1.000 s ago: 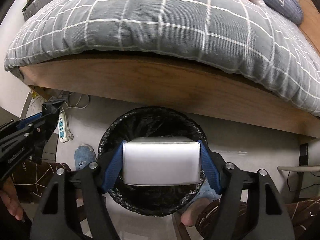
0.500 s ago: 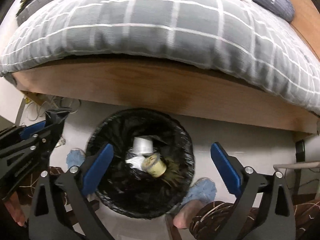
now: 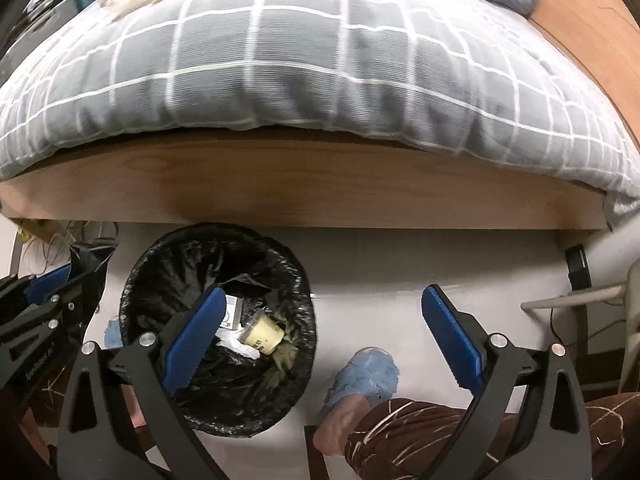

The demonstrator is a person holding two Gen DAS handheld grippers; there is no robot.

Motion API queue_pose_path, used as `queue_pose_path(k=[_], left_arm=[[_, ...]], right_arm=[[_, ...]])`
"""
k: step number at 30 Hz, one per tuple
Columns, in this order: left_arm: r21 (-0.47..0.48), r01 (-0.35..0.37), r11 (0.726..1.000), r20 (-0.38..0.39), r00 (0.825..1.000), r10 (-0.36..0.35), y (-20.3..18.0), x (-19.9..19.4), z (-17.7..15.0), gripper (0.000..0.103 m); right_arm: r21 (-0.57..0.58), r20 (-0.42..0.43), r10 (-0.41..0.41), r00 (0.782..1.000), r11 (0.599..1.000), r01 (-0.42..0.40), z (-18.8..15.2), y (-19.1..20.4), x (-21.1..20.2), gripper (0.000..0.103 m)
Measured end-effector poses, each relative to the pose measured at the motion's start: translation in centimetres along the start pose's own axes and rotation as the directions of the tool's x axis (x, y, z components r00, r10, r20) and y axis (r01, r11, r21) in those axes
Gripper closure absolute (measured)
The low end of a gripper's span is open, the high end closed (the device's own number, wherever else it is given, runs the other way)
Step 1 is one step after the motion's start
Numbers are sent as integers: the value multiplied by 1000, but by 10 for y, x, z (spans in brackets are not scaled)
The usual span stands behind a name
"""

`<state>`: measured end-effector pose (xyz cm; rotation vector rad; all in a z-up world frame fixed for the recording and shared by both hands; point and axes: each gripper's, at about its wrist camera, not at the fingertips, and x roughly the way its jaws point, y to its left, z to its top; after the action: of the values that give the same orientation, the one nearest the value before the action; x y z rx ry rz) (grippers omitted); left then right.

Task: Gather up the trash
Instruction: 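Open the left tool over the bin to drop the black sachet, then move both tools back over the bed toward the brown box and bubble wrap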

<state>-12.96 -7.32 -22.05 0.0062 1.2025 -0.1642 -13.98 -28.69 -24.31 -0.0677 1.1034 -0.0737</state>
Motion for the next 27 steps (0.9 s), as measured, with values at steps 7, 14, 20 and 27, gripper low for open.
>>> queue_pose_path(k=[7, 14, 20, 27], left_arm=[[30, -33, 999, 2, 999, 32, -11, 6, -2, 66], [61, -49, 997, 11, 999, 49, -16, 9, -7, 42], [24, -66, 998, 30, 997, 65, -5, 4, -8, 18], [-72, -108, 992, 70, 991, 113, 25, -16, -1, 7]], right_arm=[[35, 2, -12, 1000, 999, 12, -2, -10, 1, 9], [18, 12, -6, 1000, 1000, 6, -1, -3, -2, 9], [6, 26, 1, 1000, 1000, -1, 2, 8, -3, 9], [-10, 68, 25, 997, 1000, -24, 10, 22, -17, 9]])
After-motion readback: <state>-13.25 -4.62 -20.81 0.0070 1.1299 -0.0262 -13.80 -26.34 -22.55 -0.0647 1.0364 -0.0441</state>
